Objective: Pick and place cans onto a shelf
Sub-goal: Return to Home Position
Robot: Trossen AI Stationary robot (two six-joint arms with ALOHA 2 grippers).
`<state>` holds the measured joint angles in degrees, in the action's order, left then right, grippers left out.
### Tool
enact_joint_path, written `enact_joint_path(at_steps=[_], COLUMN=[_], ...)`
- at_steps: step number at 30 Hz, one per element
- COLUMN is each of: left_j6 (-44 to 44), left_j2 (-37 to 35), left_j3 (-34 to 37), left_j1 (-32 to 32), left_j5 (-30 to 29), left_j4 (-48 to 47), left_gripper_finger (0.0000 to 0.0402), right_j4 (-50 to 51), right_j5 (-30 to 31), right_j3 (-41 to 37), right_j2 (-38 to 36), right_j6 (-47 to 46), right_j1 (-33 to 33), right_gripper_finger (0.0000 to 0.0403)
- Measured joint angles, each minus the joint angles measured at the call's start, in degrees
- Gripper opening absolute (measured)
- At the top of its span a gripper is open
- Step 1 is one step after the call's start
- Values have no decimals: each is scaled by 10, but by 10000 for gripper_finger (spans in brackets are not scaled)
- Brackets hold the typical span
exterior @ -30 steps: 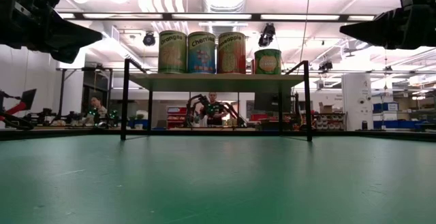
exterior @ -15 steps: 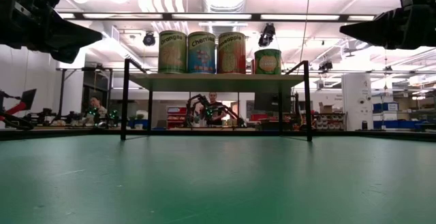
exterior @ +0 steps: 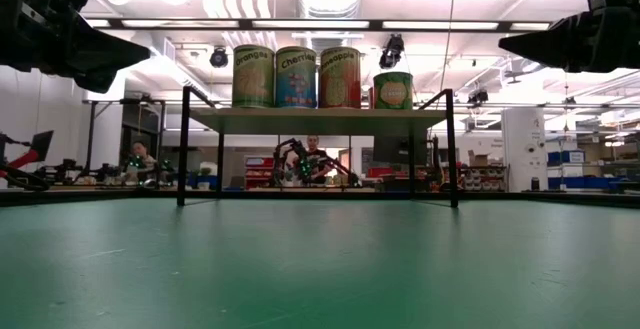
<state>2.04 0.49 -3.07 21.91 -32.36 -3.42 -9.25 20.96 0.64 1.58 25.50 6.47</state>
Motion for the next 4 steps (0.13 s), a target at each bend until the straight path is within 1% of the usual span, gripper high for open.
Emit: enact_joint_path(at_steps=[4], left_j6=[0], left_j2=[0], left_j3=[0], left_j1=[0], left_j5=[0], left_j4=[0], left_gripper_finger=[0], right_j4=[0], right_j5=[0], right_j3=[0], right_j2=[0], right_j6=[0], right_j1=[0], right_gripper_finger=[9])
